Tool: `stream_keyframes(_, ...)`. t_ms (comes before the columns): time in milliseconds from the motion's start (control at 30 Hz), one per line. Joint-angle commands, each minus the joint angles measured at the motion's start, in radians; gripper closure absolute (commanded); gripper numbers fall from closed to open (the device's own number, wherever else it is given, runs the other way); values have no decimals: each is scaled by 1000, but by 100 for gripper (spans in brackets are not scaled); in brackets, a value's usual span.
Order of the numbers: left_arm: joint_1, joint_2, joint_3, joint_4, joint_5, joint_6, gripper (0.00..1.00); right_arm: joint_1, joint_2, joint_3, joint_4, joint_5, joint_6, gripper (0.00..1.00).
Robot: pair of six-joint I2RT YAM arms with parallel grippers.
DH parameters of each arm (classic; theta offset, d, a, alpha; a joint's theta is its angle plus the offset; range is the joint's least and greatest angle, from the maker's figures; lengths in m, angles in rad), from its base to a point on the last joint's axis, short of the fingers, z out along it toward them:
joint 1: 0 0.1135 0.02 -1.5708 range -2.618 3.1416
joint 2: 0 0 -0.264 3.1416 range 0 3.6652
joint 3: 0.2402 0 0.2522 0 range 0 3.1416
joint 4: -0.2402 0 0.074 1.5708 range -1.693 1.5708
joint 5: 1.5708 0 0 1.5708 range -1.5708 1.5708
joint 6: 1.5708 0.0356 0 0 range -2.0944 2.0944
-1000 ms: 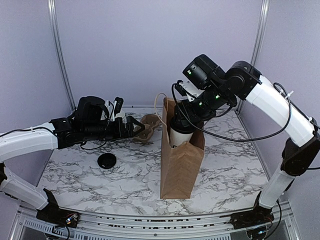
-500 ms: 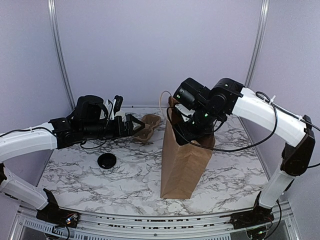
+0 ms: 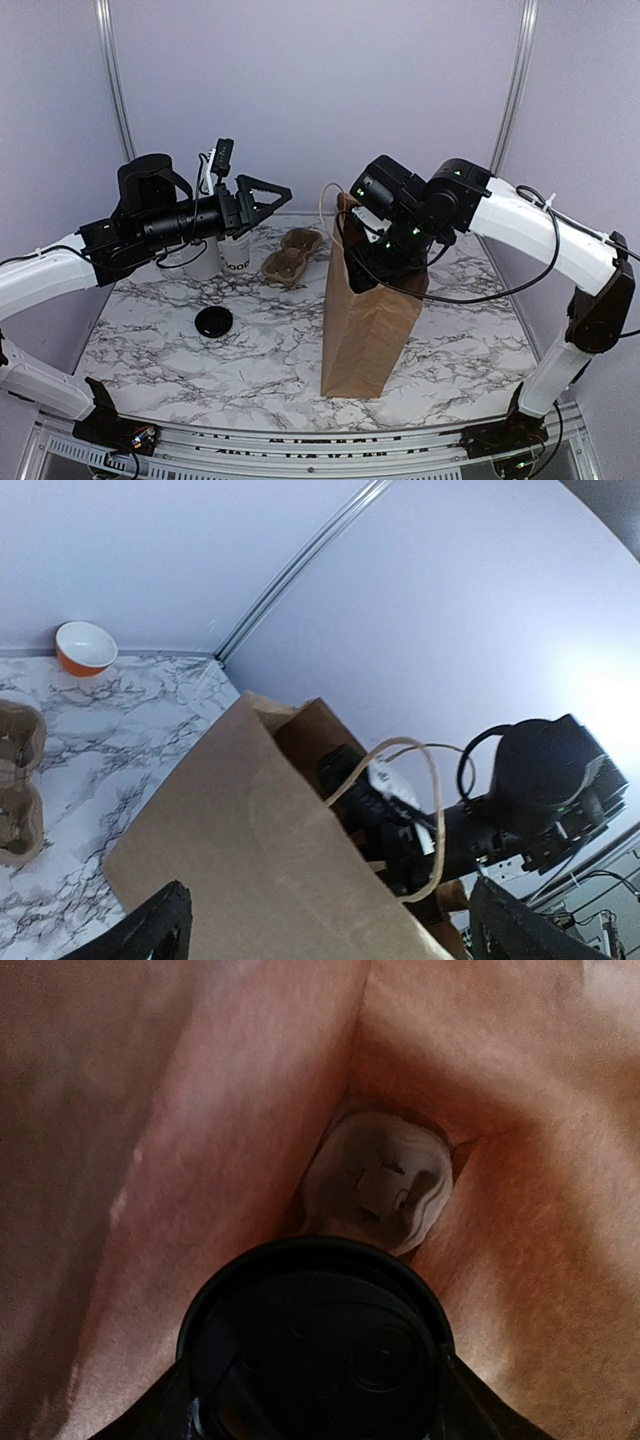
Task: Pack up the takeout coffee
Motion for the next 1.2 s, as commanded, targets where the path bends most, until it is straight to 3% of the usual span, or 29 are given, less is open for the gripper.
stream_keyframes(0, -14, 22, 69, 103, 81, -5, 4, 6, -29, -24, 17, -20, 18, 50)
stream_keyframes(100, -26, 67, 122, 104, 92, -2, 9, 7, -27, -24, 19, -23, 15, 50)
stream_keyframes(200, -28, 134, 179, 90, 93, -10, 23, 7, -30, -27, 21, -24, 13, 50)
stream_keyframes(400, -76, 245, 323, -85, 19, 65, 45, 8, -36, -37, 21, -26, 15, 51)
stream_keyframes(800, -111, 219, 299, -123, -87, 100, 100, 7, -40, -37, 8, -28, 9, 51)
stream_keyframes(1167, -185, 14, 95, -43, -211, 88, 100, 9, -22, -18, -25, -45, 4, 51)
